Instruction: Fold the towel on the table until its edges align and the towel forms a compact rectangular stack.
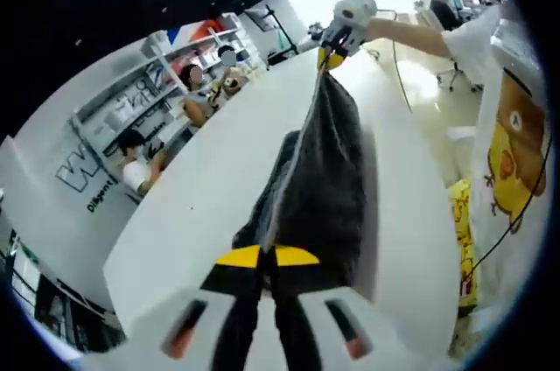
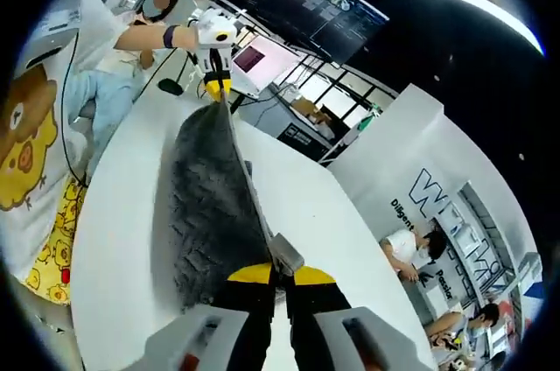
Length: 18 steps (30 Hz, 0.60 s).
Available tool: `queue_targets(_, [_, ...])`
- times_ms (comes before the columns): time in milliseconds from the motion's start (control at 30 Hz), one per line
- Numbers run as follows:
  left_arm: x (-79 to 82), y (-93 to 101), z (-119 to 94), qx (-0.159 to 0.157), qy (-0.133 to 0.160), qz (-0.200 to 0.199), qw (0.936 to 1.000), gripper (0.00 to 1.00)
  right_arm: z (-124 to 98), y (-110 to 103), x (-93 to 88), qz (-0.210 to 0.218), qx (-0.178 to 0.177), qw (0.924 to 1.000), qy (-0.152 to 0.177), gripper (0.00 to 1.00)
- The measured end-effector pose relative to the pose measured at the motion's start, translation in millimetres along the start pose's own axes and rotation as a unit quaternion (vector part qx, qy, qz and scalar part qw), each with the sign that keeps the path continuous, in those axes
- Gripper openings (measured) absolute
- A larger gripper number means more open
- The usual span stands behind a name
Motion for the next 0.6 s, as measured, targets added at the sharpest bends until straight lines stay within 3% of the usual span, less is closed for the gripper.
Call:
queue_targets(233, [-20.4,-22.3,36,0.013,-0.028,-0.019,0.9993,0.05,35,21,-29.8,0.025,0.001,0.9989,-0.039,0.05])
queue_targets(400, [-43.4,-29.6,61,0.017,-0.057,-0.032,0.9977,0.05,62,23,-53.5,0.042,0.012,0.9967,-0.068,0.05])
queue_targets(600, [-61.9,-37.3,82,0.023,-0.069,-0.054,0.9959,0.05,83,27,-76.6,0.06,0.015,0.9938,-0.092,0.05])
Point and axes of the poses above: the point that each gripper's makers call its tool centre point, and the gripper's own axes: z roughly forward along the fingers, y roughly to its right, x roughly out of its top, the point moved 10 cm from there along -z, roughly backward along the fingers, and after that the axes turned 13 degrees about y, right-handed, at the moved point
